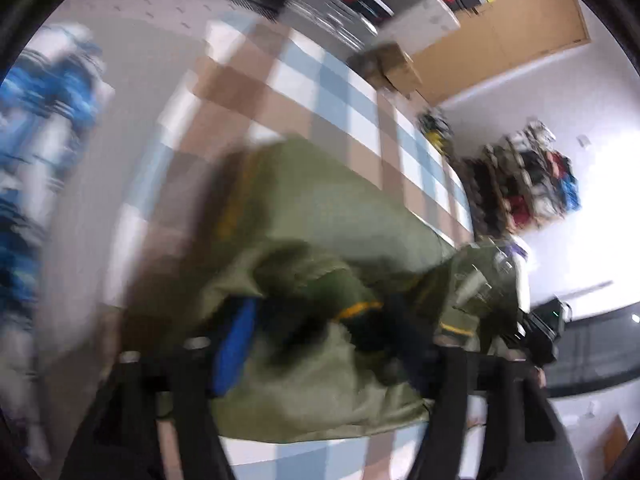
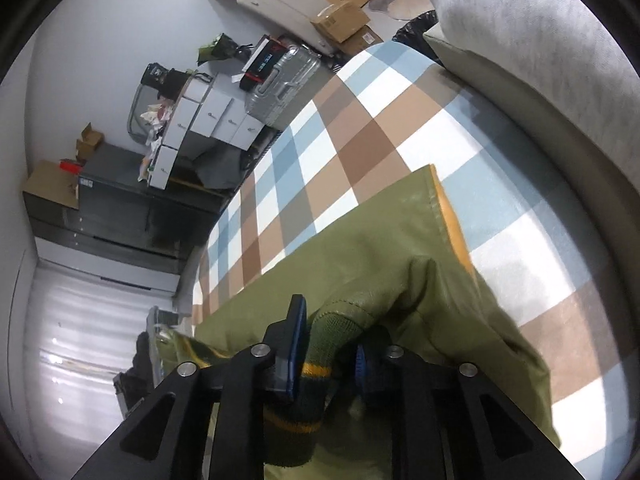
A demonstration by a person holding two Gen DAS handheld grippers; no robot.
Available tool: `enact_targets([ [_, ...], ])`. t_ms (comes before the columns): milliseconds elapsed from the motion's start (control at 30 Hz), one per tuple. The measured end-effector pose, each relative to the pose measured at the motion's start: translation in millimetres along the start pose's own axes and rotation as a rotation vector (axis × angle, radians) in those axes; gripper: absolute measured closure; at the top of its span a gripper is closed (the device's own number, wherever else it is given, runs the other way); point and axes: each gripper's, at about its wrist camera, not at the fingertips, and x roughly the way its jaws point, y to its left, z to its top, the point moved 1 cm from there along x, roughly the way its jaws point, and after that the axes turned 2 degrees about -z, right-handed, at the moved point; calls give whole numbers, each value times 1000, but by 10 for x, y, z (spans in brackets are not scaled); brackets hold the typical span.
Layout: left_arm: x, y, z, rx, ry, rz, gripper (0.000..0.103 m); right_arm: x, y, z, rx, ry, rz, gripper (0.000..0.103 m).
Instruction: Fold large clothes
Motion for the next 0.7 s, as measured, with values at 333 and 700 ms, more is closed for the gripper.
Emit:
enact_targets([
  [333,-244,-985,-116,443,-79,50,15,-327,190,24,-61,0,-12,76],
  [700,1460,-1904,-384,893,399,-33,14,-770,249,-99,-77,-209,130,34],
])
